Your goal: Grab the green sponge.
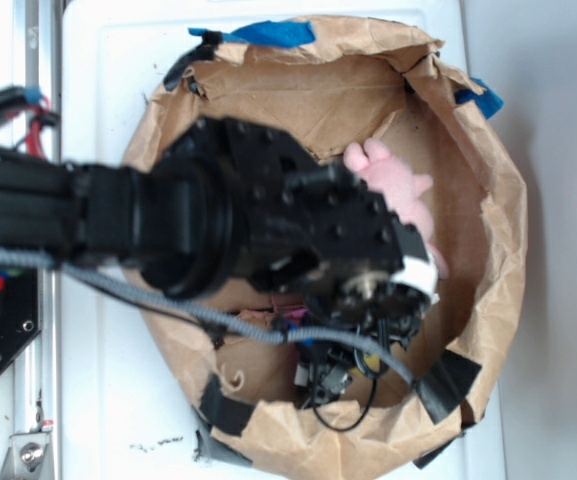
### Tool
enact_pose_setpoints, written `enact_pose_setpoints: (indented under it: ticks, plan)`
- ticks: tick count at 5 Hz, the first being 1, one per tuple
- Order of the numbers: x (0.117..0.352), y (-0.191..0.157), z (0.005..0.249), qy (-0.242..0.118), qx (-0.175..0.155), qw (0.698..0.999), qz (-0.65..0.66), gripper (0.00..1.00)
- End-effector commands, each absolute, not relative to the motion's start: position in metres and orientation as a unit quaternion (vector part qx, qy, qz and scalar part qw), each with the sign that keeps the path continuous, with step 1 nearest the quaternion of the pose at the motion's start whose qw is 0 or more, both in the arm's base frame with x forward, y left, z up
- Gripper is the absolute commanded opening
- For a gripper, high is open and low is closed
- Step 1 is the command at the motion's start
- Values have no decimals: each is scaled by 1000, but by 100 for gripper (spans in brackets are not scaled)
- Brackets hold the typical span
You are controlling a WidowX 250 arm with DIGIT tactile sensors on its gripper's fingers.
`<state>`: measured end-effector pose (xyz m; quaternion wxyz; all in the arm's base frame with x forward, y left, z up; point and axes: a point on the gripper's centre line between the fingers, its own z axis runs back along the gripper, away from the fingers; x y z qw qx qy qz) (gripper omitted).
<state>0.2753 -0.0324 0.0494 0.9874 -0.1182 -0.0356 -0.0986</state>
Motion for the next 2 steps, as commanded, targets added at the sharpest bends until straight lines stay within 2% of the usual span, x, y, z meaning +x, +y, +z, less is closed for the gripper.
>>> enact_pose_setpoints:
  ticks: [1, 2]
  plan:
    - [275, -1, 131, -113, -94, 987, -66, 0]
    - [262, 4, 161, -93, -77, 991, -55, 0]
